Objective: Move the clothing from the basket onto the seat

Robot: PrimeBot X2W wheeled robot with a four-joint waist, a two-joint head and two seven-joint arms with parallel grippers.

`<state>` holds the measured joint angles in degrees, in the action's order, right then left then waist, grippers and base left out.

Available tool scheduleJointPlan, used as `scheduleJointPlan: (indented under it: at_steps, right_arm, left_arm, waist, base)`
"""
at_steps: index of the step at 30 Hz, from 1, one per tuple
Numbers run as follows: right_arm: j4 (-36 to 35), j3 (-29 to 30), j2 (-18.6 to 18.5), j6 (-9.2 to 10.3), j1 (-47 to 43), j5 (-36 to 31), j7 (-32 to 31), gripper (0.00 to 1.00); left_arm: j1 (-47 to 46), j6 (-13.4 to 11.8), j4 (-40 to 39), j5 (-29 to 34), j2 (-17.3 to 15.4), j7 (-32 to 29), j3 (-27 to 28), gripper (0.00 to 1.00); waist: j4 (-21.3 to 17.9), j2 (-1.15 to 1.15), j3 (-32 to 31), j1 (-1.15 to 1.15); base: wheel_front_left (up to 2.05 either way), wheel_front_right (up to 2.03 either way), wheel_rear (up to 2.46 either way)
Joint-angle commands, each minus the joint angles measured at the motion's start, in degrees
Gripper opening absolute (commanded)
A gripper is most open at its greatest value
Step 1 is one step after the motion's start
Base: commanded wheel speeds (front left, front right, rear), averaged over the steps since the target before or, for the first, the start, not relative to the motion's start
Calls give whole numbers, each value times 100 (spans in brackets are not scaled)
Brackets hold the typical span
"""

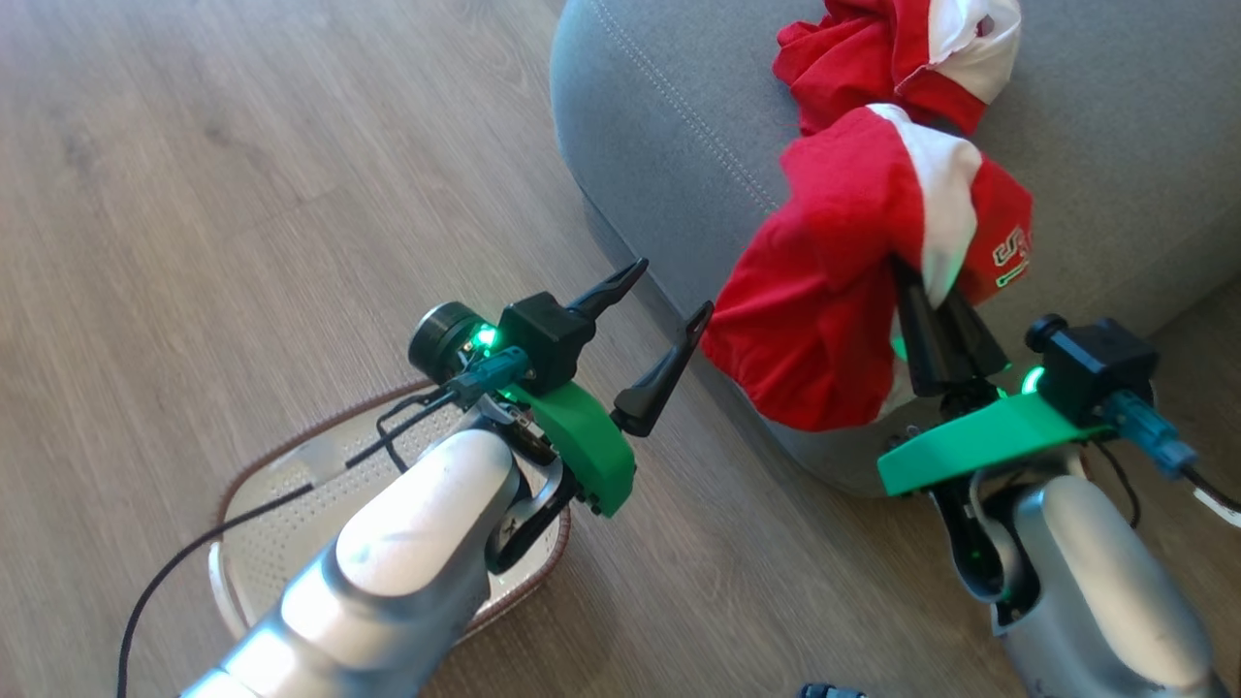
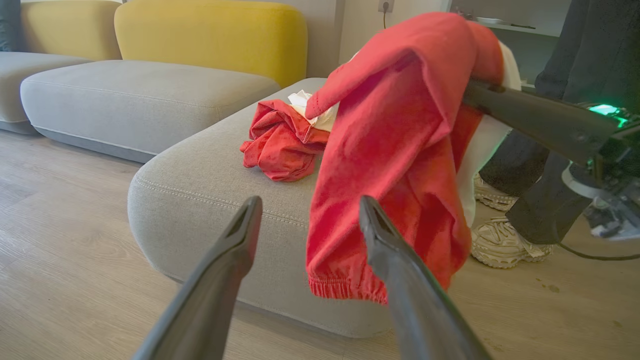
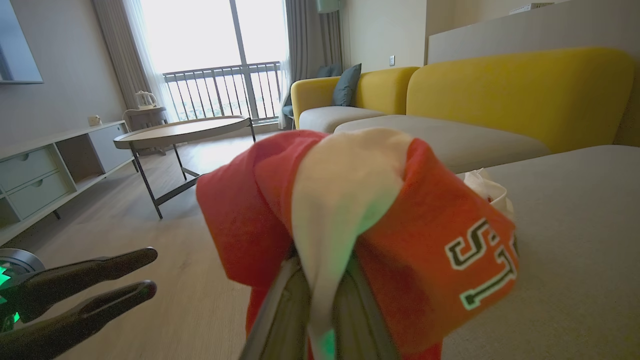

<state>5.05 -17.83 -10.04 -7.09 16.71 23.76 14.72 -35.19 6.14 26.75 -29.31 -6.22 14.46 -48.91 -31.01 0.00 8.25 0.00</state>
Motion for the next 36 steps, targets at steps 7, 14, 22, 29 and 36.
scheduleJointPlan:
  at_steps: [7, 14, 22, 29, 36]
  right_arm:
    - [-361, 409, 107, -40, 150, -275, 28, 0]
    - [-347, 884, 112, -40, 810, -532, 28, 0]
    - [-122, 1406, -102, -40, 1598, -802, 28, 0]
    - [306, 1951, -444, -40, 2343, -969, 28, 0]
    - [802, 2288, -892, -40, 3111, -1222, 28, 0]
  left_arm:
    - [-232, 100, -248, 200, -56, 53, 321, 100]
    - [-312, 127, -383, 215, -140, 53, 236, 100]
    - [-502, 133, -543, 262, -264, 53, 51, 100]
    - [-788, 134, -623, 200, -424, 52, -224, 100]
    - [-1005, 134, -662, 132, -617, 0, -440, 100]
  waist:
    - [-33, 0, 309, 0]
    - [-46, 0, 656, 0]
    - [79, 0, 1077, 0]
    - [240, 0, 1587, 0]
    - [362, 0, 2076, 0]
  base:
    - [0, 0, 0]
    - [0, 0, 0]
    - [0, 0, 0]
    - [0, 0, 0]
    - [0, 0, 0]
